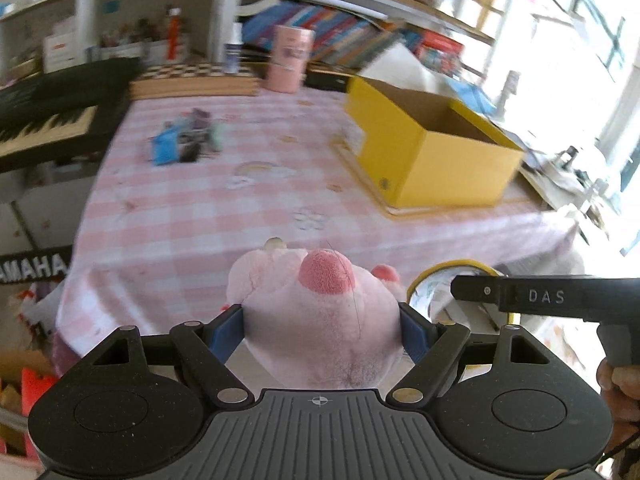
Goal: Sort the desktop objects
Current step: 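Carry the plush pig and tape roll with both tools over the yellow box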
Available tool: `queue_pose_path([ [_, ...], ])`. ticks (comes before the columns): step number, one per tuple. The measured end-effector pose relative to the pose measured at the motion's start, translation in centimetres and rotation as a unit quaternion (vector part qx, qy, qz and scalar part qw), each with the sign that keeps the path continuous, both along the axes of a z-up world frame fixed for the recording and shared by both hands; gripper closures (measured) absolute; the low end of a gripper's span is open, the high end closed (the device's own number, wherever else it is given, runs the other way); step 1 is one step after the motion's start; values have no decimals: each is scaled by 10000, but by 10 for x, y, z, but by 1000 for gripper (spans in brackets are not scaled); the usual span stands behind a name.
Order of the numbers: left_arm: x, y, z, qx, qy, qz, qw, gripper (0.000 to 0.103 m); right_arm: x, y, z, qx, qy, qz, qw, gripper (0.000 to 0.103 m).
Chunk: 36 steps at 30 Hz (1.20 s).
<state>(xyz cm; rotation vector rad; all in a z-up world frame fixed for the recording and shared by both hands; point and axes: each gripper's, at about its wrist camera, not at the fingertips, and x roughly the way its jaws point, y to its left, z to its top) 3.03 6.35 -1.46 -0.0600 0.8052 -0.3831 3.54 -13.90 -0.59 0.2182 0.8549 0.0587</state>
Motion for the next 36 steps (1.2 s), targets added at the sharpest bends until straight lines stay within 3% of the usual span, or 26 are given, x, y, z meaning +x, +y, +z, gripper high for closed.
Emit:
queue_pose_path([
  [16,10,-54,2,-65,-91,-846,9964,22,-26,-48,5,-142,-42,-777,9969,64],
  [36,39,-121,0,74,-127,-1473,9890,22,-5,-108,-1,-66,81,-1234,9923,64],
])
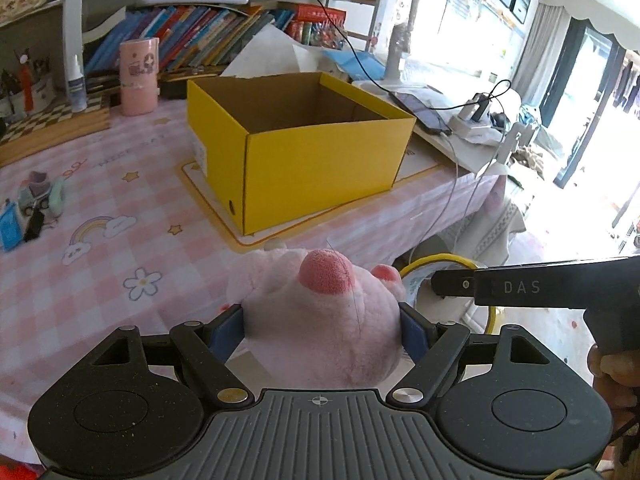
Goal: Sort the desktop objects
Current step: 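Carry the plush pig and tape roll with both tools over the yellow box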
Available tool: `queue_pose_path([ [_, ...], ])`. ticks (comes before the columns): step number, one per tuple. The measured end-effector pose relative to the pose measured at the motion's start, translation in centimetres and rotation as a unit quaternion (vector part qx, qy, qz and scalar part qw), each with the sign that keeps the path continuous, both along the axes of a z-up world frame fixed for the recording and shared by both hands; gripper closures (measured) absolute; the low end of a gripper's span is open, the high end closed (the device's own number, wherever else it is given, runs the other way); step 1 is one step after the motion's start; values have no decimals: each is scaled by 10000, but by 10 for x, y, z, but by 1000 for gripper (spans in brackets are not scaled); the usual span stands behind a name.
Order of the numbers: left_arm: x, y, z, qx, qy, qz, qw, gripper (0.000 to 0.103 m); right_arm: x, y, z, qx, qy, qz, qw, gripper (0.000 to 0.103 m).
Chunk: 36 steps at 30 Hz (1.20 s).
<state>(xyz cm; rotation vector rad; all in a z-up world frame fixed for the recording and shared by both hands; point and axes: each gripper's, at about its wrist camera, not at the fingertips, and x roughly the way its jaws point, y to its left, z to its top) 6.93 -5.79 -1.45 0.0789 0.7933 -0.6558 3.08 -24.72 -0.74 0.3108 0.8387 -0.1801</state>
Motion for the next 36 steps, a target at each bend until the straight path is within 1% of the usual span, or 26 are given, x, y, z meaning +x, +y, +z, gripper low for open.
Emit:
queue_pose_path([
  [7,10,-18,0,48,-12,52,10000,22,15,-17,-4,42,61,88,9999,64],
  [11,19,-35,3,8,-61,63,10000,22,26,-33,2,-27,-14,123,9999,64],
  [14,27,-51,10,-69,-171,90,9998,22,35,-48,13,-154,-182,139,9996,64],
  [21,51,-82,39,-433,-505,129,9977,22,62,-79,45,-545,-742,356,9951,64],
  [26,69,-99,55,-514,-765,347,9951,22,85,-100,68,-590,-1110,542,9906,64],
  [29,80,-105,64,-492,-937,525,9930,22,101,-112,79,-506,-1296,670,9880,64],
  [32,94,-112,68,-344,-1106,736,9905,22,118,-119,87,-450,-1450,835,9849,64],
  [36,119,-117,65,-95,-1139,1014,9883,22,143,-126,93,-447,-1599,1100,9800,64],
])
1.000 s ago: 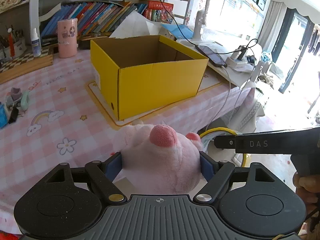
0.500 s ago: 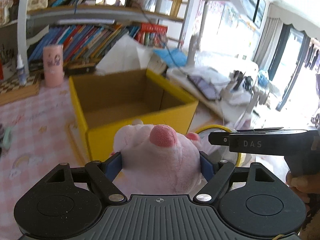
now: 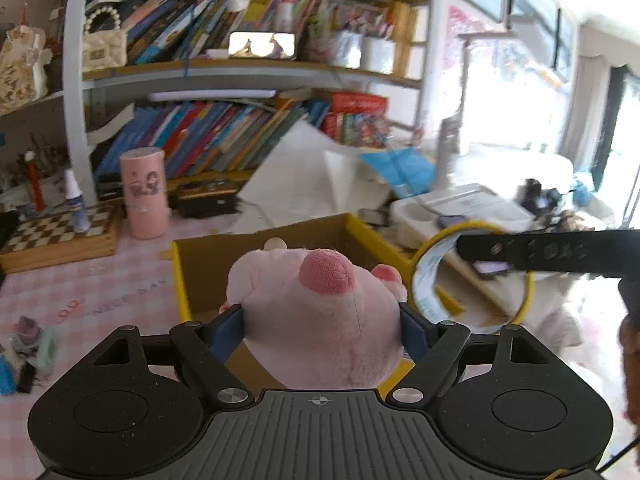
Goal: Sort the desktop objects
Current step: 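Lower both into the yellow box and open both tools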
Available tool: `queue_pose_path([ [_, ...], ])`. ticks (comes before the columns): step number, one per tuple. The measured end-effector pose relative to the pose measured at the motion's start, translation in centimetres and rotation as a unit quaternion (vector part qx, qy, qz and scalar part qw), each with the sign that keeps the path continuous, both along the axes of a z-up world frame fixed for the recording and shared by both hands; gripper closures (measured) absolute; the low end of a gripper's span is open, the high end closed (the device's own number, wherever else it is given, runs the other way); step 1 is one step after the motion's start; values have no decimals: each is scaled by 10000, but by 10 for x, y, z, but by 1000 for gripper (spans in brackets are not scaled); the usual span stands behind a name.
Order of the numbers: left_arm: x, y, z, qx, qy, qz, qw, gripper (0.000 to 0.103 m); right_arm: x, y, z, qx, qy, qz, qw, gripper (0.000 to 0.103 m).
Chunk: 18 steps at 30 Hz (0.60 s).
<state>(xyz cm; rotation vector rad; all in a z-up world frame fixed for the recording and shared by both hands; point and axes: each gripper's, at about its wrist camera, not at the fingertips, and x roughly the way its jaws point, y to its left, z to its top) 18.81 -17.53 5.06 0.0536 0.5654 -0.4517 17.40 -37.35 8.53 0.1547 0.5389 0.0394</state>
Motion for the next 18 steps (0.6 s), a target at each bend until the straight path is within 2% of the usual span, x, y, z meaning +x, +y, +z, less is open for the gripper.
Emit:
queue_pose_path([
  [4,22,-5,-10,265,99,212,9994,21,22,-2,-3,-55,12,260,9996,64],
  [10,43,-13,-26,459,357,405,9975,21,61,0,-18,-184,246,666,9973,64],
  [18,65,-22,-48,664,857,454,9931,21,109,19,-45,-662,656,1331,9867,64],
])
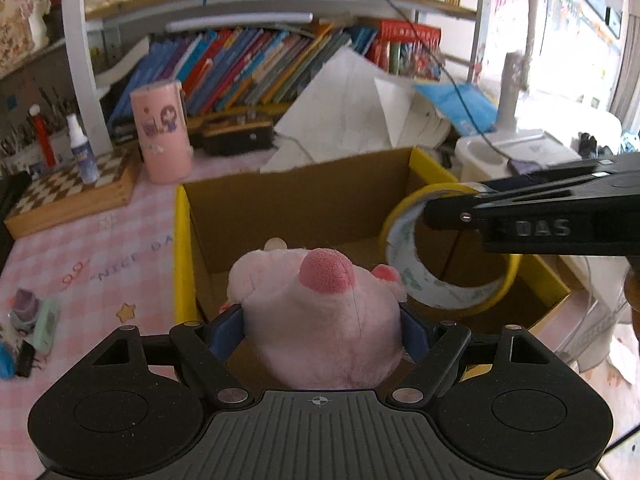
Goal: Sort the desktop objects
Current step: 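Lower both into the yellow box and open both tools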
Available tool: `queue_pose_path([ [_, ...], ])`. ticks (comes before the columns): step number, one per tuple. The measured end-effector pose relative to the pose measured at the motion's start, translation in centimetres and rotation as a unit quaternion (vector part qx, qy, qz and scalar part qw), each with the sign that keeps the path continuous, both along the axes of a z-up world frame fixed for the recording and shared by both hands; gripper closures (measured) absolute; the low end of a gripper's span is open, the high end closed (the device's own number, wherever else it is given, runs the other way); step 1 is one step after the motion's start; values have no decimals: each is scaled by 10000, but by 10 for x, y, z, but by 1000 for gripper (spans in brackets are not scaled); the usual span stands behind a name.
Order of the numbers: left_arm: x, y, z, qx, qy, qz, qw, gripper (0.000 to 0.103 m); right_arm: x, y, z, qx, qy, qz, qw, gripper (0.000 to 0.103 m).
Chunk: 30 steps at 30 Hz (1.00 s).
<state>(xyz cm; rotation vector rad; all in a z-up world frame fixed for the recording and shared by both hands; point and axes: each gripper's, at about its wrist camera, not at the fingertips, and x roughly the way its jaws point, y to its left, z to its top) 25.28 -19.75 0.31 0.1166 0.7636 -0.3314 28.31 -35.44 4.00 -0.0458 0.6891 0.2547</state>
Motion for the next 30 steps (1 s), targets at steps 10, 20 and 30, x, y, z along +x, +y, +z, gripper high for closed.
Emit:
queue_pose_path([
  [10,13,-6,-9,-59,403,-90,9991,21,43,19,-30,-409,693,702,9943,64],
  [20,13,-6,-9,36,377,-65,9993,21,53,26,-45,-640,1007,784,9898,61],
  [30,-1,4,9,-17,80,211,9997,17,39,22,-20,-334,488,626,9963,27],
])
